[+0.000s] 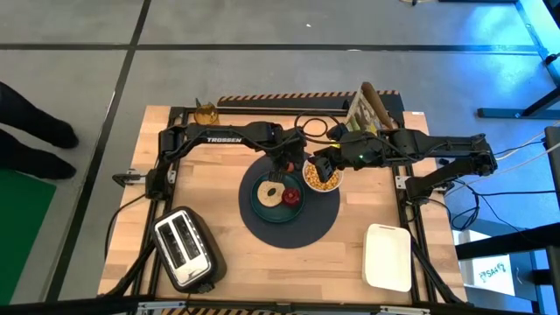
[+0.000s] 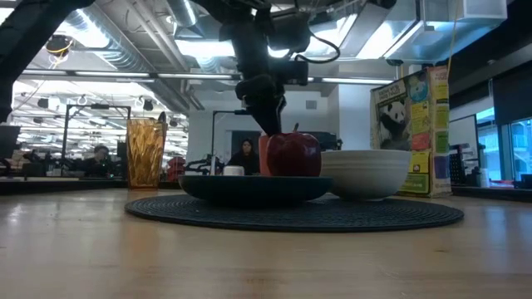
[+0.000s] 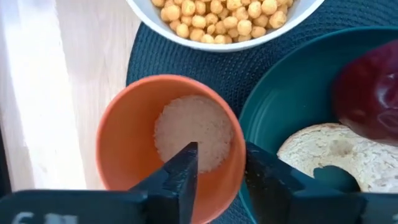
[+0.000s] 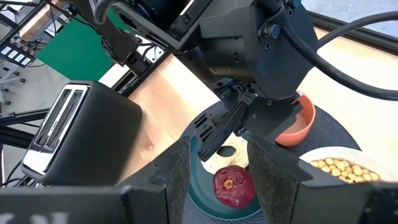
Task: Arrange a breakfast setting
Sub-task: Put the orange cup with rice on the black tablemat to the top of green plate, then put the yellow spoon on the black tablemat to the left of the green plate
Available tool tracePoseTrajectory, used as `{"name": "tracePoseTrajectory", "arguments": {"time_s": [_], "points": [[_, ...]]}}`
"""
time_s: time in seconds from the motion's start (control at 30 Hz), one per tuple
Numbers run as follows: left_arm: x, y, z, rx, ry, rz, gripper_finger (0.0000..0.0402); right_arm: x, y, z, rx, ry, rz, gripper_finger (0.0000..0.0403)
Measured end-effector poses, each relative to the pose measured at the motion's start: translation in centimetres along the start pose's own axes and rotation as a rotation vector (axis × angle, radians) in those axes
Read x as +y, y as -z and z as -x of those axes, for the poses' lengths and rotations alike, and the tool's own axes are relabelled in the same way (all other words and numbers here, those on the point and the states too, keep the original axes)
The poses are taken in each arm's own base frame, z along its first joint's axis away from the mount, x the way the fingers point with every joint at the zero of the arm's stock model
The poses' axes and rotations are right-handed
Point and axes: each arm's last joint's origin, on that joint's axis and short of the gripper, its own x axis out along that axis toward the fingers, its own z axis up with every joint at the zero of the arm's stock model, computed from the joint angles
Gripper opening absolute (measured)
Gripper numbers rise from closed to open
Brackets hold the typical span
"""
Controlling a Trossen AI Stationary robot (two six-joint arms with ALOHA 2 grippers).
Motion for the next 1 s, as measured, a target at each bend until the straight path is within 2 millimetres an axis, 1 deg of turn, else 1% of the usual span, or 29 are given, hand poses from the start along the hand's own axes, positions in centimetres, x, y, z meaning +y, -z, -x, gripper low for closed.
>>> {"name": "tracePoseTrajectory", "arguments": {"time_s": [0.2, 0.37, 0.57, 0.7, 0.77, 0.9, 1.0], "points": [[0.1, 0.1, 0.0, 0.017, -0.031, 0.023, 0.0146, 0.0, 0.0, 0.0, 0.000, 0.000, -0.013, 0.0150], [0.3, -0.2, 1.0, 0.000, -0.061, 0.031, 0.0157, 0.0, 0.0, 0.0, -0.001, 0.001, -0.012, 0.0150], [1.1, -1.3, 3.4, -0.033, -0.082, 0.056, 0.0159, -0.1, -0.1, 0.0, -0.019, 0.019, -0.001, 0.0150], [1.6, -1.9, 5.6, -0.045, -0.115, 0.063, 0.0160, -0.1, -0.1, 0.0, -0.027, 0.026, 0.002, 0.0150], [2.1, -2.0, 6.6, -0.048, -0.123, 0.094, 0.0160, -0.1, -0.1, 0.0, -0.033, 0.032, 0.004, 0.0150], [3.9, -1.5, 8.1, -0.048, -0.113, 0.184, 0.0160, -0.1, -0.1, 0.0, -0.041, 0.039, 0.006, 0.0150], [5.6, -0.1, 9.1, 0.008, -0.086, 0.263, 0.0160, -0.1, -0.1, 0.0, -0.041, 0.039, 0.006, 0.0150]]}}
